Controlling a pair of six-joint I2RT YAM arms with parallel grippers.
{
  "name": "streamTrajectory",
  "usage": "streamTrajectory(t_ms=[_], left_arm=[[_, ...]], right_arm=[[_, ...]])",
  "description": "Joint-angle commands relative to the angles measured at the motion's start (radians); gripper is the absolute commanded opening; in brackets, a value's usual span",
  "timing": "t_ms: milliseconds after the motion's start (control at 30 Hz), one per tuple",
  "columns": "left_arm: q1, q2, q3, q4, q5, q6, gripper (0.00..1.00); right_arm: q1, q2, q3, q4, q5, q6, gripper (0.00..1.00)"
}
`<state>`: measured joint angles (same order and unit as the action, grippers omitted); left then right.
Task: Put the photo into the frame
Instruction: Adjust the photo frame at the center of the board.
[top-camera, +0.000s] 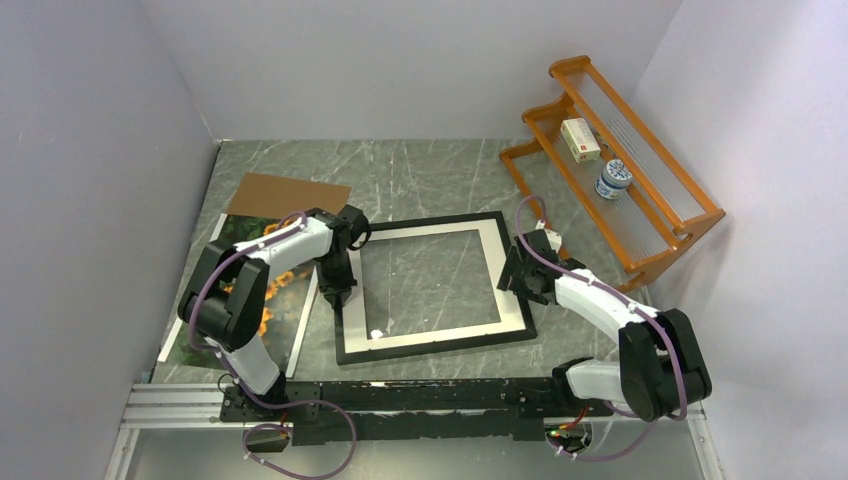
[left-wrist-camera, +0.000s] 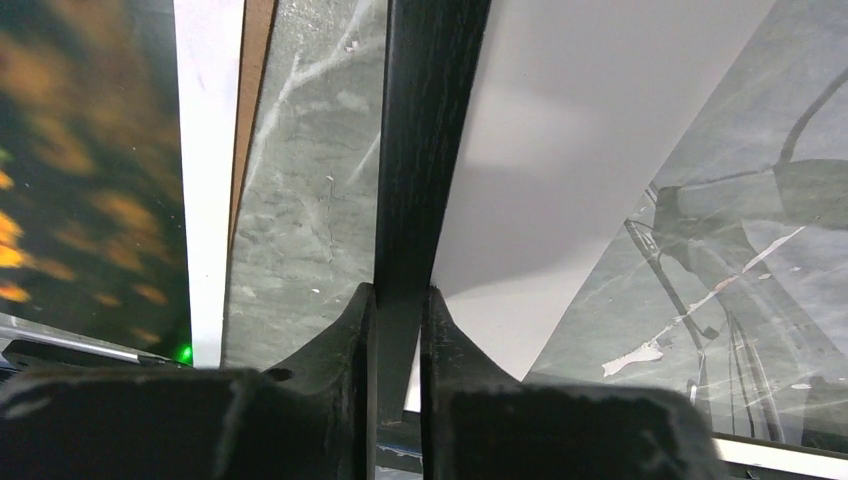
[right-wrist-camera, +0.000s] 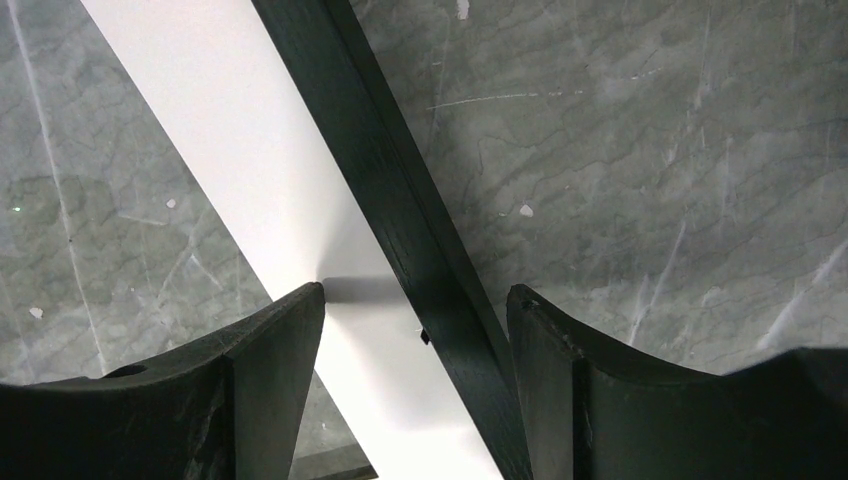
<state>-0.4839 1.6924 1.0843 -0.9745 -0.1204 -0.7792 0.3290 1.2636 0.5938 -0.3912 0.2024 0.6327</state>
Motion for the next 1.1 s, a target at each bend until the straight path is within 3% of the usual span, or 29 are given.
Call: streamTrajectory(t_ms=[0, 67, 333, 367, 433, 533, 600, 1067], left_arm=[[0.002, -0.035, 0.009, 0.012, -0.033, -0.008, 0.07], [0.002, -0.041, 0.0, 0.024, -0.018, -0.005, 0.03], [0.002, -0.102, -0.037, 0.061, 0.011, 0.001, 0.03], [0.003, -0.111, -0.033, 0.057, 0.005, 0.001, 0.09], [0.002, -0.127, -0.025, 0.05, -0.01, 0.001, 0.32], [0.004, -0.146, -0.016, 0.045, -0.024, 0.006, 0.58], [0.004, -0.154, -0.015, 0.048, -0.036, 0.01, 0.69], [0.037, -0.114, -0.03, 0.121, -0.038, 0.034, 0.74]], right_arm=[[0.001, 0.003, -0.001, 0.029, 0.005, -0.005, 0.7], [0.001, 0.003, 0.001, 0.028, 0.003, -0.005, 0.7], [0.001, -0.037, 0.024, 0.002, -0.011, -0.003, 0.71], [0.001, -0.046, 0.031, -0.005, -0.011, -0.002, 0.71], [0.0, -0.064, 0.047, -0.019, -0.005, -0.003, 0.71], [-0.002, -0.085, 0.066, -0.037, 0.008, -0.005, 0.72], [-0.002, -0.094, 0.074, -0.045, 0.01, -0.006, 0.72], [-0.026, -0.016, 0.187, -0.039, 0.062, -0.098, 0.72]])
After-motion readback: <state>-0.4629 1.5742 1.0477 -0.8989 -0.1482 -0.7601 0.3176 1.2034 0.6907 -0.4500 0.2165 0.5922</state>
